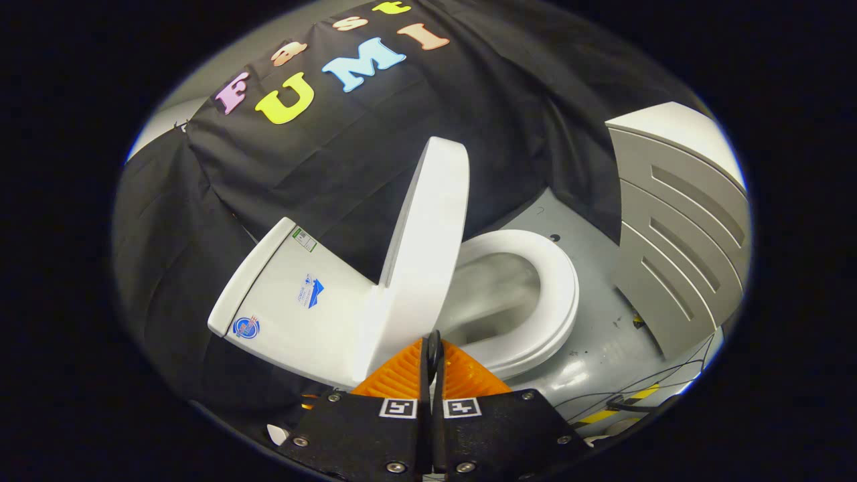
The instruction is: Open the toilet lid.
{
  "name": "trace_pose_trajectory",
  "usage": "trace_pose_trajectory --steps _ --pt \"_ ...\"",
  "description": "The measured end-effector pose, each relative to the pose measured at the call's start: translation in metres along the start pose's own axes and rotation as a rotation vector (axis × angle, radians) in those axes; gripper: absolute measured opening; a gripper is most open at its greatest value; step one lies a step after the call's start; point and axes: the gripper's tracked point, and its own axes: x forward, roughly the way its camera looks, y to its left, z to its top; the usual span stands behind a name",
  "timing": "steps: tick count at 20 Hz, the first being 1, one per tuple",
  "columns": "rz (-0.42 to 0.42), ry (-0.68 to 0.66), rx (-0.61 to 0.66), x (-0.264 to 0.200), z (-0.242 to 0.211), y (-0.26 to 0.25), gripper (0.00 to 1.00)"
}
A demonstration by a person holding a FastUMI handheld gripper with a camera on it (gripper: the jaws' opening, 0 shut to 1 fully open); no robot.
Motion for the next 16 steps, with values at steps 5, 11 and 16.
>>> trace_pose_trajectory --steps 5,11,16 --pt "0.009 -0.047 -0.068 -0.007 0.009 0.029 0.00" --pt "0.028 -0.092 -0.167 -0.013 0.016 0.065 0.00" --pt "0.062 -0.124 -0.220 -0.016 0.018 0.100 0.00"
